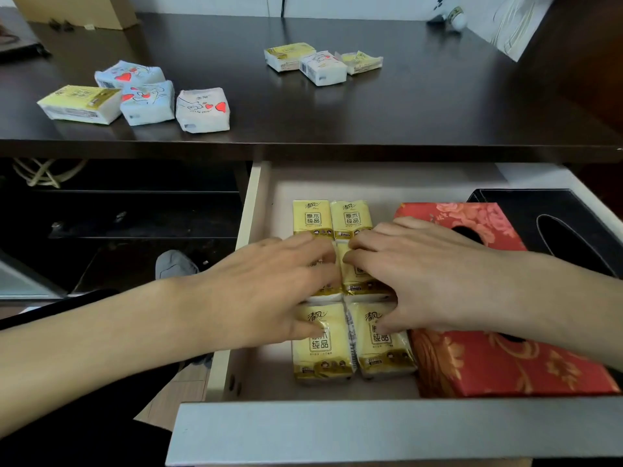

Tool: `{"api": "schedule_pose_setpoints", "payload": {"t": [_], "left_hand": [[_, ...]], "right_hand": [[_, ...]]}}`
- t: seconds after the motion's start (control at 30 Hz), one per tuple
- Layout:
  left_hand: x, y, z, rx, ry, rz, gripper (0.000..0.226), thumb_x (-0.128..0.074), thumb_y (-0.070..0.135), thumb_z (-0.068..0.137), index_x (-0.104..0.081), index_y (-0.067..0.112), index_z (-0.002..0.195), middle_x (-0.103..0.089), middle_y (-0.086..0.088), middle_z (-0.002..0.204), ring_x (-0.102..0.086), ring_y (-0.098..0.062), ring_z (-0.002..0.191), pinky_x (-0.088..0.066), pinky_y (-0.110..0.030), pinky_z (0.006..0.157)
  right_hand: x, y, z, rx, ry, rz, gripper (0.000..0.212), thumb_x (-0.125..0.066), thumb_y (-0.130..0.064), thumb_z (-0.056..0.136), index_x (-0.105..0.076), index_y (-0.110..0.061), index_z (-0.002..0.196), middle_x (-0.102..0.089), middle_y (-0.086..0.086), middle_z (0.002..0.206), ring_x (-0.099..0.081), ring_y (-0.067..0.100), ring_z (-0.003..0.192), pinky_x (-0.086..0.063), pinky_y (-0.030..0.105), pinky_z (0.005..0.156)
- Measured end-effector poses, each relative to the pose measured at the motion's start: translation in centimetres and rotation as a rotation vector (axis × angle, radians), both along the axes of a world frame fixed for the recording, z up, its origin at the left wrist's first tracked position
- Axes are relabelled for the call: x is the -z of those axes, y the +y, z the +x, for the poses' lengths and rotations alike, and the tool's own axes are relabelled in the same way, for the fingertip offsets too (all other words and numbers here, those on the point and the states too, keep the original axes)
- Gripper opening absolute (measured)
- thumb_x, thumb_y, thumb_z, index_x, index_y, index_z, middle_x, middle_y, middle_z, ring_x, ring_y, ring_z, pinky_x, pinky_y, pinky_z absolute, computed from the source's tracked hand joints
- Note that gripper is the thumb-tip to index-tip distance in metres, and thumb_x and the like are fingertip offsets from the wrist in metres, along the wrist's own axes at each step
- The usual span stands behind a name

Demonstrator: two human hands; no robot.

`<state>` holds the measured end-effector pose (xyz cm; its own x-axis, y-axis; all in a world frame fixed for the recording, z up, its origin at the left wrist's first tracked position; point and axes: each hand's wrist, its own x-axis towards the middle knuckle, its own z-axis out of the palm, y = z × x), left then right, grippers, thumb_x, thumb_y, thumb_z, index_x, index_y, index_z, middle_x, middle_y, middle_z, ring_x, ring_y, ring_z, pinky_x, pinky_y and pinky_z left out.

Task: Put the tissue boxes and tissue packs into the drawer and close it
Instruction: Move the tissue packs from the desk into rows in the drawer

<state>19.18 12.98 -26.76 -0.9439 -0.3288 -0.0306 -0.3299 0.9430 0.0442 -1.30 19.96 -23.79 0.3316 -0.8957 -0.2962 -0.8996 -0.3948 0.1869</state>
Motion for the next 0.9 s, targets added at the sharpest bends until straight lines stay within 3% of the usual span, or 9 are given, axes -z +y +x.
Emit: {"api": "schedule_pose_setpoints", "payload": {"t": [0.1,0.27,0.37,0.5,0.6,0.73,0.9], "left_hand": [[0.4,-0.4,-0.3,-0.084,-0.083,-0.025,0.083,-0.058,0.074,0.077,-0.042,0.025,0.142,-0.032,0.003,0.151,-0.034,-0.015,0.133,-0.040,-0.034,0.100],[0.5,-0.7,-0.8,-0.073,-0.146,-0.017,0.076,-0.057,0.074,0.078,-0.049,0.024,0.135,-0.047,0.005,0.135,-0.048,-0.017,0.122,-0.048,-0.036,0.090],[0.5,-0.7,-1.0,-0.075,-0.147,-0.018,0.078,-0.057,0.075,0.078,-0.048,0.025,0.137,-0.045,0.006,0.138,-0.046,-0.017,0.124,-0.047,-0.036,0.090],[-0.4,-1.6,-0.7,-0.082,-0.073,-0.012,0.087,-0.050,0.083,0.071,-0.047,0.028,0.139,-0.048,0.011,0.136,-0.048,-0.013,0.121,-0.049,-0.034,0.092],[-1.2,-3.2,-0.6,-0.133,-0.026,0.010,0.087,-0.046,0.086,0.069,-0.050,0.031,0.135,-0.052,0.014,0.127,-0.050,-0.011,0.116,-0.049,-0.035,0.092],[-1.1,-4.7,-1.6,-0.187,-0.138,-0.028,0.084,-0.051,0.082,0.074,-0.052,0.022,0.134,-0.055,0.005,0.132,-0.052,-0.018,0.120,-0.041,-0.038,0.103],[-1.0,-5.1,-2.4,-0.162,-0.153,-0.046,0.074,-0.051,0.077,0.079,-0.055,0.022,0.129,-0.058,0.006,0.120,-0.057,-0.020,0.111,-0.043,-0.037,0.100]], "right_hand": [[0.0,-0.1,0.2,-0.020,0.027,-0.018,0.079,-0.072,-0.071,0.076,-0.054,-0.024,0.137,-0.053,-0.009,0.124,-0.052,0.015,0.117,-0.038,0.036,0.106],[0.2,-0.2,0.4,-0.014,0.017,-0.041,0.076,-0.075,-0.066,0.078,-0.052,-0.024,0.138,-0.053,-0.009,0.122,-0.055,0.016,0.117,-0.039,0.036,0.105],[0.1,-0.2,0.3,-0.004,-0.012,-0.032,0.073,-0.072,-0.067,0.080,-0.054,-0.026,0.137,-0.054,-0.010,0.120,-0.055,0.015,0.113,-0.042,0.037,0.103],[-0.9,-1.0,-0.4,0.044,-0.166,-0.092,0.048,-0.056,-0.067,0.089,-0.064,-0.031,0.120,-0.058,-0.014,0.108,-0.055,0.012,0.105,-0.045,0.036,0.091],[-1.3,-2.5,-1.0,0.093,-0.234,-0.169,0.031,-0.047,-0.048,0.100,-0.067,-0.029,0.115,-0.063,-0.011,0.109,-0.058,0.016,0.108,-0.044,0.037,0.080],[-0.6,-4.4,-1.4,0.159,-0.136,-0.107,0.022,-0.045,-0.022,0.099,-0.065,-0.018,0.107,-0.063,0.000,0.110,-0.059,0.025,0.109,-0.051,0.045,0.091],[-0.1,-4.9,-1.6,0.162,-0.046,-0.010,0.032,-0.044,-0.020,0.098,-0.066,-0.017,0.122,-0.063,0.003,0.119,-0.060,0.028,0.112,-0.050,0.048,0.098]]}}
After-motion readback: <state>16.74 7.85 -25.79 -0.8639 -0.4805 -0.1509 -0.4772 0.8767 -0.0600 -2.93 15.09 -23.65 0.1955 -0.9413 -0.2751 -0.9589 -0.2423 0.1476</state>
